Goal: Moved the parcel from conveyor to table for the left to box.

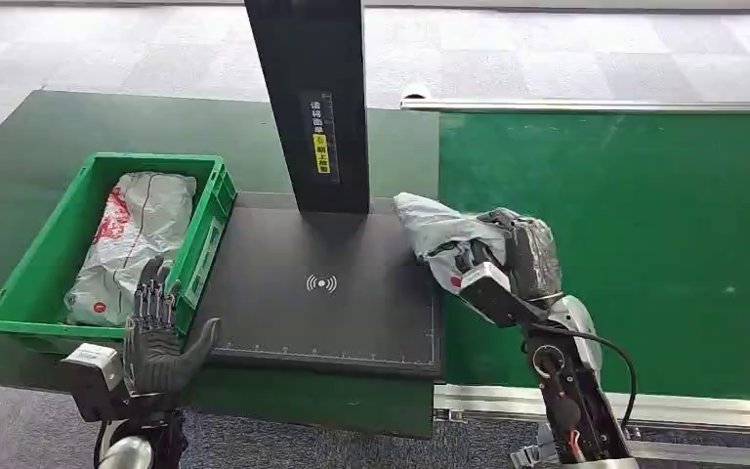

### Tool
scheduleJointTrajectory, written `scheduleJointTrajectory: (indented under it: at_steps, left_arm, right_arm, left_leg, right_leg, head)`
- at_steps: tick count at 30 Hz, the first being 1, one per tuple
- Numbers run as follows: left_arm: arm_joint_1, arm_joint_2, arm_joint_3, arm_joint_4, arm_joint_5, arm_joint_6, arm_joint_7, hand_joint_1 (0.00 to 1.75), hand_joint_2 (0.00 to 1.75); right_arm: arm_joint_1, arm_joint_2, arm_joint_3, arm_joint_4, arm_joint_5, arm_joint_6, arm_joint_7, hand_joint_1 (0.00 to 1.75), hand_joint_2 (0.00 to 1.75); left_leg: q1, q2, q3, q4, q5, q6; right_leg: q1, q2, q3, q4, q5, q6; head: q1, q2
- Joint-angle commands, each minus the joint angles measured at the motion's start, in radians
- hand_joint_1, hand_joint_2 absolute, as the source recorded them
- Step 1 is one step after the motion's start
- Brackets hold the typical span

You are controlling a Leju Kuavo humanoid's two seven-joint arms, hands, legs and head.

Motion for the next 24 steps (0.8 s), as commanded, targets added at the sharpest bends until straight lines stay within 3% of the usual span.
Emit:
scheduleJointTrajectory:
  at_steps: [1, 13, 14, 18, 19, 22, 23, 24]
  left_arm:
    - [-0.051, 0.007, 0.015, 0.040, -0.013, -0.012, 0.008, 0.00, 1.75]
    - [-0.051, 0.019, -0.027, 0.063, -0.015, -0.004, 0.020, 0.00, 1.75]
    - [-0.051, 0.020, -0.029, 0.064, -0.015, -0.004, 0.020, 0.00, 1.75]
    - [-0.047, 0.018, -0.039, 0.066, -0.012, 0.004, 0.023, 0.00, 1.75]
    - [-0.047, 0.017, -0.042, 0.066, -0.012, 0.005, 0.023, 0.00, 1.75]
    - [-0.055, 0.015, -0.051, 0.077, -0.012, 0.006, 0.022, 0.00, 1.75]
    - [-0.065, 0.018, -0.068, 0.092, -0.015, -0.006, 0.024, 0.00, 1.75]
    - [-0.073, 0.015, -0.075, 0.104, -0.015, -0.006, 0.024, 0.00, 1.75]
  right_arm:
    - [-0.070, 0.071, 0.223, 0.057, -0.019, 0.033, 0.020, 1.75, 1.75]
    - [-0.188, 0.184, 0.294, 0.414, -0.100, 0.115, 0.040, 1.75, 1.75]
    - [-0.189, 0.192, 0.293, 0.428, -0.114, 0.125, 0.038, 0.00, 1.75]
    - [-0.196, 0.213, 0.296, 0.470, -0.231, 0.221, -0.009, 0.00, 1.75]
    - [-0.196, 0.213, 0.296, 0.467, -0.251, 0.237, -0.016, 0.00, 0.00]
    - [-0.192, 0.208, 0.304, 0.443, -0.313, 0.306, -0.031, 0.00, 0.00]
    - [-0.174, 0.204, 0.290, 0.399, -0.424, 0.405, -0.047, 0.00, 0.00]
    - [-0.164, 0.197, 0.294, 0.366, -0.443, 0.415, -0.041, 0.00, 0.00]
  left_leg:
    - [0.000, 0.003, 0.002, -0.001, 0.000, 0.000]
    - [0.000, 0.002, 0.003, -0.001, 0.000, 0.000]
    - [0.000, 0.002, 0.003, -0.001, 0.000, 0.000]
    - [0.000, 0.001, 0.003, -0.001, 0.000, 0.000]
    - [0.000, 0.000, 0.002, -0.001, 0.000, 0.000]
    - [0.000, 0.000, 0.002, -0.001, 0.000, 0.000]
    - [0.000, 0.000, 0.003, -0.001, 0.000, 0.000]
    - [0.000, -0.001, 0.002, -0.001, 0.000, 0.000]
  right_leg:
    - [0.000, 0.003, 0.000, 0.000, 0.001, -0.001]
    - [0.000, 0.003, 0.002, -0.001, 0.001, 0.000]
    - [0.000, 0.002, 0.002, -0.001, 0.001, 0.000]
    - [0.000, 0.001, 0.002, -0.001, 0.000, 0.000]
    - [0.000, 0.001, 0.001, -0.001, 0.000, 0.000]
    - [0.000, 0.000, 0.001, -0.001, 0.000, 0.000]
    - [0.000, 0.000, 0.003, -0.002, 0.000, 0.000]
    - [0.000, -0.001, 0.002, -0.001, 0.000, 0.000]
  head:
    - [0.000, 0.000]
    - [0.000, 0.000]
    - [0.000, 0.000]
    - [0.000, 0.000]
    - [0.000, 0.000]
    - [0.000, 0.000]
    - [0.000, 0.000]
    - [0.000, 0.000]
